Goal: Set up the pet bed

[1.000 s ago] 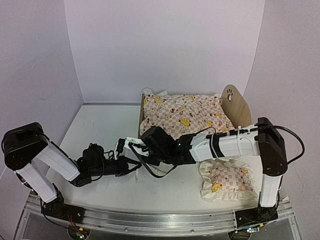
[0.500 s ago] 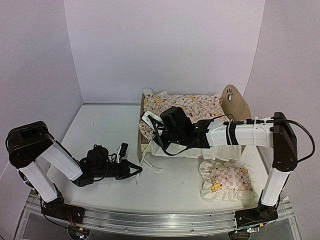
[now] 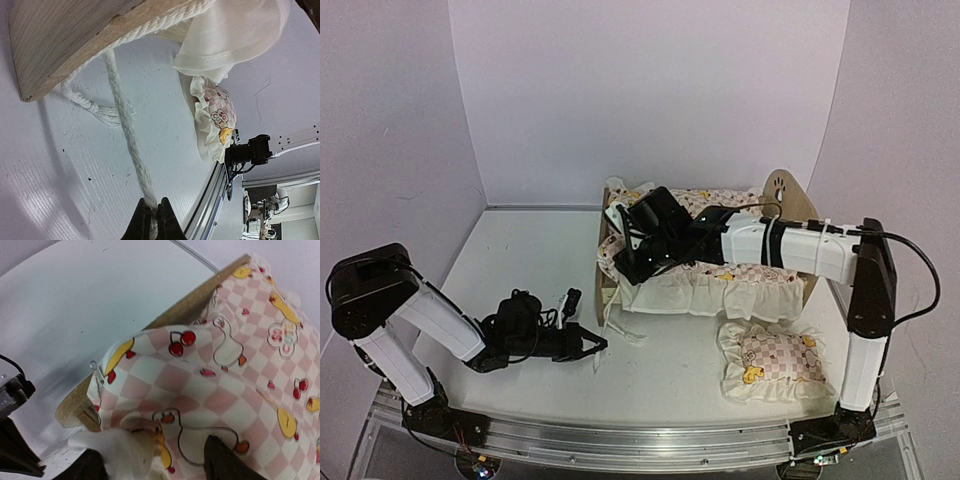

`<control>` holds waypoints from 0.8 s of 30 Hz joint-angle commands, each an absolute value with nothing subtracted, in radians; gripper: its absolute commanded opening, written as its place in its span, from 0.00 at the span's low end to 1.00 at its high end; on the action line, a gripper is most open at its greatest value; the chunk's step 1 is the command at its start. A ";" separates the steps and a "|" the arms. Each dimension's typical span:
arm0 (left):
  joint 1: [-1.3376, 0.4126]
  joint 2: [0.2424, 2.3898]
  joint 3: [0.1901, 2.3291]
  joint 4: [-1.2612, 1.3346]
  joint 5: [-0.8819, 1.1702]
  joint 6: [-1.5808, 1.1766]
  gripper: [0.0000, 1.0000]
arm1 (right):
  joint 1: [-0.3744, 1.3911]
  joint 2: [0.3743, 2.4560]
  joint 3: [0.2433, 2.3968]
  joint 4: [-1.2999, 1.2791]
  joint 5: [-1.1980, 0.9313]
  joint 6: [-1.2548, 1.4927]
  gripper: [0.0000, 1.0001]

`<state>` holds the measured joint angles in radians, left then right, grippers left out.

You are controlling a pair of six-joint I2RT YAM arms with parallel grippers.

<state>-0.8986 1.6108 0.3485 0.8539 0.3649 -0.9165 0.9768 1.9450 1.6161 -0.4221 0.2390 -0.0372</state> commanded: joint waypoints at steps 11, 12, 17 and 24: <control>-0.892 1.525 0.392 0.781 0.342 -0.846 0.00 | 1.095 1.587 1.067 -0.206 -0.119 0.161 0.81; -0.893 1.522 0.393 0.770 0.340 -0.842 0.00 | 1.094 1.602 1.042 -0.138 -0.107 0.153 0.79; -0.891 1.494 0.389 0.734 0.314 -0.826 0.00 | 1.096 1.761 1.024 0.065 0.048 0.043 0.69; -0.891 1.501 0.400 0.724 0.325 -0.826 0.00 | 1.094 1.953 1.082 0.197 0.162 -0.062 0.69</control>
